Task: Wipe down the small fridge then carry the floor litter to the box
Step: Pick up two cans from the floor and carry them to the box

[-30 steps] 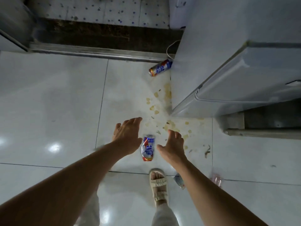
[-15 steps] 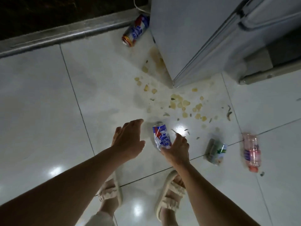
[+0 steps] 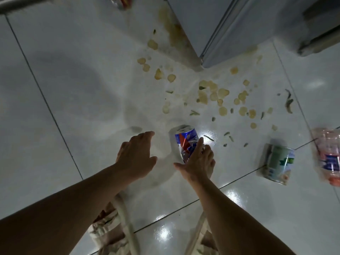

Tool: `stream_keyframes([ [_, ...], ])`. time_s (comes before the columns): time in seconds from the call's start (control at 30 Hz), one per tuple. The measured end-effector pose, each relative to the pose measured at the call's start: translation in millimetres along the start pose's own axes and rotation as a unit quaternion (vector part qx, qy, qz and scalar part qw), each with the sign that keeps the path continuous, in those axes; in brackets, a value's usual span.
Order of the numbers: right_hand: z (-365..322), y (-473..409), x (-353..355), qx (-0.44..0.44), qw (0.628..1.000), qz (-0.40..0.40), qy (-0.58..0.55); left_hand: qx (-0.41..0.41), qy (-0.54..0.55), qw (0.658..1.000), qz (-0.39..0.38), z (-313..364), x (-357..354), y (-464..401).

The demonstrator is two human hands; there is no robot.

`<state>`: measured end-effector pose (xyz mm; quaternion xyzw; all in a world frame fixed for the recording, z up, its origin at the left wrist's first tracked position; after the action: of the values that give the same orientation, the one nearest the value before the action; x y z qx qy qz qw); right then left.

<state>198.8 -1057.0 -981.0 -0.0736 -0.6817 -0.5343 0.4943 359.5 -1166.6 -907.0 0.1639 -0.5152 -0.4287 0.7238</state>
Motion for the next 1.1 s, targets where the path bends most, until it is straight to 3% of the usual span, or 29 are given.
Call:
stream_keyframes([
  [0.17, -1.6, 4.6, 8.3, -0.003, 0.998, 0.040, -0.040, -0.007, -0.004, 1.000, 0.004, -5.3, 3.2, -1.7],
  [0.37, -21.5, 42.5, 68.0, 0.011, 0.997, 0.037, -0.062, 0.025, 0.013, 0.999, 0.018, -6.0, 59.0, 30.4],
  [0.8, -172.8, 158.9, 292.4, 0.052, 0.994, 0.053, -0.074, 0.005, 0.066, 0.994, 0.093, 17.4, 299.8, 124.8],
  [1.1, -257.9, 171.2, 385.3, 0.052, 0.986, 0.077, -0.141, -0.004, 0.056, 0.992, 0.117, 21.0, 428.0, 117.5],
])
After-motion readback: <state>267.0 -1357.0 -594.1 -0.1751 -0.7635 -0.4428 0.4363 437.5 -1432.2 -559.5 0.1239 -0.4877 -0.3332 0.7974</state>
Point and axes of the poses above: each hand's wrist, its own y-axis away from the middle knuckle, its own x-axis out of the back of the hand, z = x × y, the point moved 9 cm from there along -y, towards the middle knuckle, and after that the axes turned 5 degrees about -x, right-handed, at the moved point
